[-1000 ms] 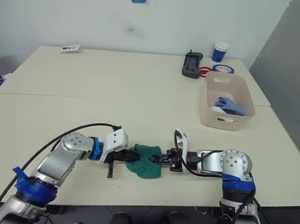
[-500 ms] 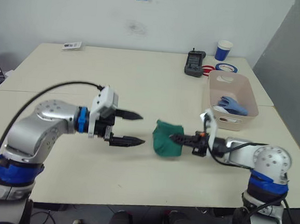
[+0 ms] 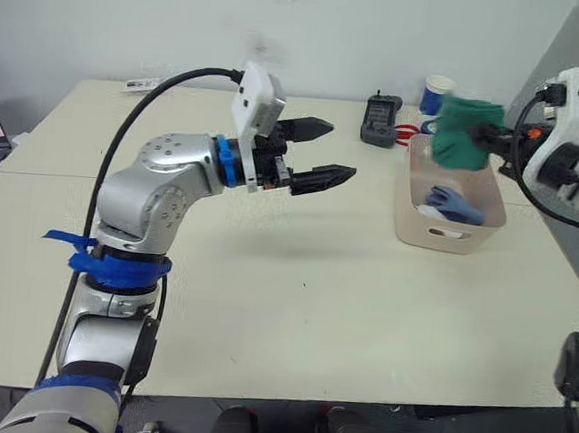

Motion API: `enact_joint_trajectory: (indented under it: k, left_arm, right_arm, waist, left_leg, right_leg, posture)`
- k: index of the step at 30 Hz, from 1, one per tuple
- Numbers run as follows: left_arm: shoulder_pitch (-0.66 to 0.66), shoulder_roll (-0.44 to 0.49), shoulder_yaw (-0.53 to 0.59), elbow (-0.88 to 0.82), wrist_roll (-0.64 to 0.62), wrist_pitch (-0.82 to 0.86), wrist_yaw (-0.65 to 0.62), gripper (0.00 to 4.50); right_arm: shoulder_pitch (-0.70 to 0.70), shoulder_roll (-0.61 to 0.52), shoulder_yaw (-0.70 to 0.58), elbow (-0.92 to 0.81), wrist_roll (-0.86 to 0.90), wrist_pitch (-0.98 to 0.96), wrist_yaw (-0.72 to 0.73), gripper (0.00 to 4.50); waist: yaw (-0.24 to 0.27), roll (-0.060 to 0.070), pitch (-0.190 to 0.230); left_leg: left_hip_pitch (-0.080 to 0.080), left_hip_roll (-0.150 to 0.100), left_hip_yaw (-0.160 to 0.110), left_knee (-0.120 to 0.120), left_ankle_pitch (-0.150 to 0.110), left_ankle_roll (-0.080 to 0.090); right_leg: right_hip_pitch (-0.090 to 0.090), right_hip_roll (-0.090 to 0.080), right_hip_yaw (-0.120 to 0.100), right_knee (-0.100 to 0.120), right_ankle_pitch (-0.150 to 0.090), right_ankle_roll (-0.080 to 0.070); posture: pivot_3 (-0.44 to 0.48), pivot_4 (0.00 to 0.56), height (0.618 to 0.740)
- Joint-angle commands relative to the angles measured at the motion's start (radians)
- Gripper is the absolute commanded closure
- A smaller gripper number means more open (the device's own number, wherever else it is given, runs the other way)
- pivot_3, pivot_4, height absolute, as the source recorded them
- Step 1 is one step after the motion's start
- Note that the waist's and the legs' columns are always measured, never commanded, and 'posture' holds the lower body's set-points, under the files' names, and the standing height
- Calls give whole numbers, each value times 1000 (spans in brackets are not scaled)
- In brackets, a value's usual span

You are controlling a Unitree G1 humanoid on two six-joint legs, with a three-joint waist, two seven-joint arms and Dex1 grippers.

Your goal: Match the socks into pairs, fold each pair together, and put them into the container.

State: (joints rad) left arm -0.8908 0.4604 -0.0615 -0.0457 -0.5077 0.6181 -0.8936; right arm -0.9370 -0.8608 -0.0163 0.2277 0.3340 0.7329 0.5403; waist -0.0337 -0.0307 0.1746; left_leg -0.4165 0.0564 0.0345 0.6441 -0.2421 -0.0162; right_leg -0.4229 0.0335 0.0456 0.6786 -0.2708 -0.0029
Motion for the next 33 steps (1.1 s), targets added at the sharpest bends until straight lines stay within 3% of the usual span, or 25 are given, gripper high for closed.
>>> enact_joint_trajectory:
  k: [1,8,13,17,26,31,33]
  left_arm:
    - [-7,-14,-11,-25,11,-34,-6,45]
    - [21,-18,-19,-64,5,-16,-14,45]
    - [31,-7,-16,-73,11,-10,-13,45]
    - [52,11,-24,-77,24,-17,-25,0]
    - [59,27,-25,-30,46,-43,-51,0]
    - [68,48,-20,11,70,-68,-73,0]
    - [96,76,-12,24,92,-94,-83,0]
  right_arm:
    - [-11,-52,178,145,-268,-380,78,4500]
    - [-33,20,347,424,-498,-700,180,4500]
    - [-38,49,352,444,-518,-760,299,4500]
    - [-47,42,335,420,-502,-745,411,3291]
    - [-159,-16,276,380,-467,-662,642,91]
    - [-232,-9,211,359,-404,-545,700,37]
    - [-230,10,156,276,-332,-431,711,37]
  waist:
    - [-4,0,0]
    - [-7,1,1]
    - [-5,2,1]
    - [1,2,1]
    - [5,2,1]
    - [2,2,1]
    - [1,3,1]
  left_leg:
    - [0,0,0,0,0,0]
    - [1,5,-1,0,2,-4]
    - [1,5,-1,1,3,-5]
    - [1,5,-1,2,3,-5]
    - [1,5,-2,2,3,-5]
    - [2,5,-1,2,3,-5]
    - [2,5,-1,2,3,-5]
  right_leg:
    - [0,0,1,0,0,0]
    - [-1,1,-1,3,1,-2]
    - [0,0,0,3,2,-3]
    - [1,-1,0,3,3,-5]
    - [1,-1,-2,3,4,-5]
    - [1,-1,-2,4,4,-6]
    - [1,-1,-2,4,4,-6]
  posture:
    - [0,150,740]
    - [0,150,740]
    - [0,150,740]
    - [0,150,740]
    - [0,150,740]
    - [0,150,740]
    - [0,150,740]
